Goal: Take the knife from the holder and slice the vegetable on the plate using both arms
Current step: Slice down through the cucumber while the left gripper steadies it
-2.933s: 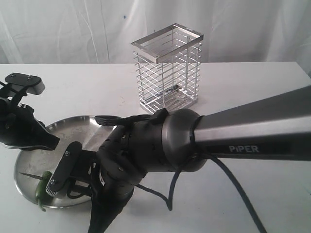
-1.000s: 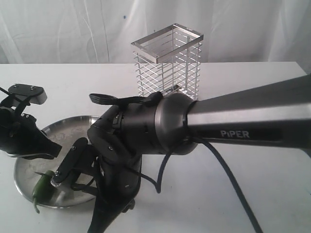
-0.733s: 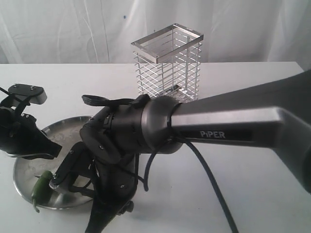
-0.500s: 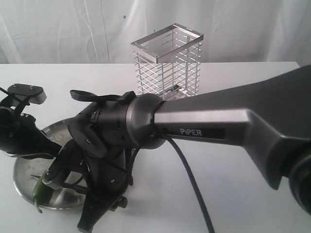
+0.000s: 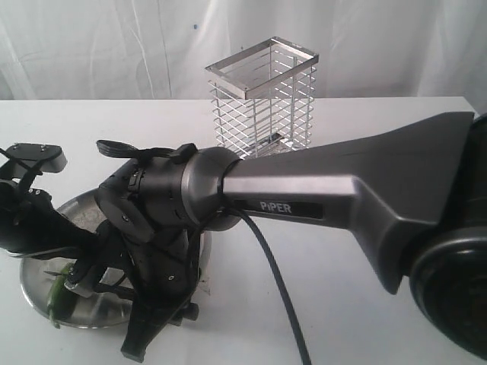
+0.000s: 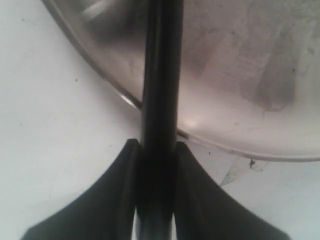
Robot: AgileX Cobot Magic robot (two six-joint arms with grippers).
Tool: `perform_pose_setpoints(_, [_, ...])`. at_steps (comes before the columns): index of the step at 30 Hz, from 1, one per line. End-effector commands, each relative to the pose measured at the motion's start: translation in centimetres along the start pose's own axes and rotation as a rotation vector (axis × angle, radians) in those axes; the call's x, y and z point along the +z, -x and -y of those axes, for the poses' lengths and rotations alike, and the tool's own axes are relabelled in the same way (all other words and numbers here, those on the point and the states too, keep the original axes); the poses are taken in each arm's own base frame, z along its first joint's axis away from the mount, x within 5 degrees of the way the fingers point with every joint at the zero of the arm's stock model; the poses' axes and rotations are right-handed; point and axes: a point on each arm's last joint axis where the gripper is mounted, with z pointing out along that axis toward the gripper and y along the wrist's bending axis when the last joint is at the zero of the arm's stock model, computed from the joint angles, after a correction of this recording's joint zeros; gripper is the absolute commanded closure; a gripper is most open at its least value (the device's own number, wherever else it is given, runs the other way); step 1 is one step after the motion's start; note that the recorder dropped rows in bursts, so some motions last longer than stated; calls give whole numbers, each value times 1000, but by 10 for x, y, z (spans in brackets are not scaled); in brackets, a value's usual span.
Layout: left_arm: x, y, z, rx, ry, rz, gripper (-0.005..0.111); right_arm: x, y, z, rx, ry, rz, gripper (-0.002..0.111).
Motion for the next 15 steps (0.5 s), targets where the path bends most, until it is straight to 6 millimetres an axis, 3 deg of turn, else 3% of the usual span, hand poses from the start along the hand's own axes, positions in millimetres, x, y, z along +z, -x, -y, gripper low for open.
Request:
perform_pose_setpoints(1, [-2,-5,-9,-50,3,-27,106,-8,2,2,-4,-5,22,108])
perform_pose_setpoints(6, [-10,-5,-24,-130,3,-33,106,-8,2,2,-4,-5,24,108])
perform_pose_setpoints(15, [-11,-6,-30,-113,27,-33,106,-8,2,2,-9,-6,28,108])
